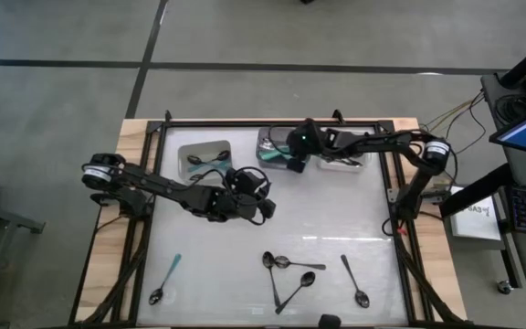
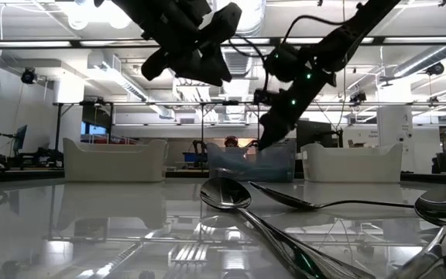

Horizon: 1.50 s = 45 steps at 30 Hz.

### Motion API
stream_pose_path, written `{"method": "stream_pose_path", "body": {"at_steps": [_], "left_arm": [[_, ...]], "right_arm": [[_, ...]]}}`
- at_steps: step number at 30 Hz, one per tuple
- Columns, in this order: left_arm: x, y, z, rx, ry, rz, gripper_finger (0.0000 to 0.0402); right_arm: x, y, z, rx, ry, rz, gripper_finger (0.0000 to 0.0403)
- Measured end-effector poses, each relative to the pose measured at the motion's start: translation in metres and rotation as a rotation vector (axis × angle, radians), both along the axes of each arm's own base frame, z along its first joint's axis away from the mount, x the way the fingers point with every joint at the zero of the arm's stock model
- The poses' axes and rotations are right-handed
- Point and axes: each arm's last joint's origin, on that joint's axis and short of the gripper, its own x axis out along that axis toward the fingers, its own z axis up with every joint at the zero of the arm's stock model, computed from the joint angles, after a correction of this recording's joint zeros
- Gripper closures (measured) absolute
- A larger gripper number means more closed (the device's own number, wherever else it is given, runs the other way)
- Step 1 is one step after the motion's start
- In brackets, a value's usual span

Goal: Sort silverware by color (type)
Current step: Put the black spoon into the white bin

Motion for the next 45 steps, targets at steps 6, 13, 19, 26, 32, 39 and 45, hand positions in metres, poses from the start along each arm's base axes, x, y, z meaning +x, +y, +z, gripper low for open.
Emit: {"method": "stream_pose_path", "body": {"at_steps": [6,13,19,26,32,39,45], "left_arm": [[-0.006,0.001,0.002,0.009,0.05,0.0,0.0325],[-0.02,0.0,0.003,-0.083,0.176,-0.109,0.0325],[-0.021,-0.013,-0.005,-0.237,0.346,-0.54,0.0325],[-0.022,-0.026,-0.01,-0.311,0.373,-0.669,0.0325],[-0.024,-0.035,-0.009,-0.347,0.362,-0.665,0.0325],[-0.033,-0.053,-0.012,-0.408,0.416,-0.718,0.0325],[-0.042,-0.071,-0.01,-0.42,0.427,-0.757,0.0325]], "right_arm": [[-0.01,0.006,0.027,-0.004,-0.06,-0.015,0.0244],[-0.032,0.032,0.061,0.258,-0.154,0.085,0.026],[-0.044,0.072,0.071,0.534,-0.11,0.256,0.0268],[-0.037,0.134,0.058,0.632,0.052,0.347,0.0267],[-0.02,0.193,0.034,0.572,0.156,0.426,0.0266],[-0.004,0.248,0.003,0.626,0.199,0.483,0.0266],[0.012,0.276,-0.021,0.615,0.264,0.437,0.0266]]}}
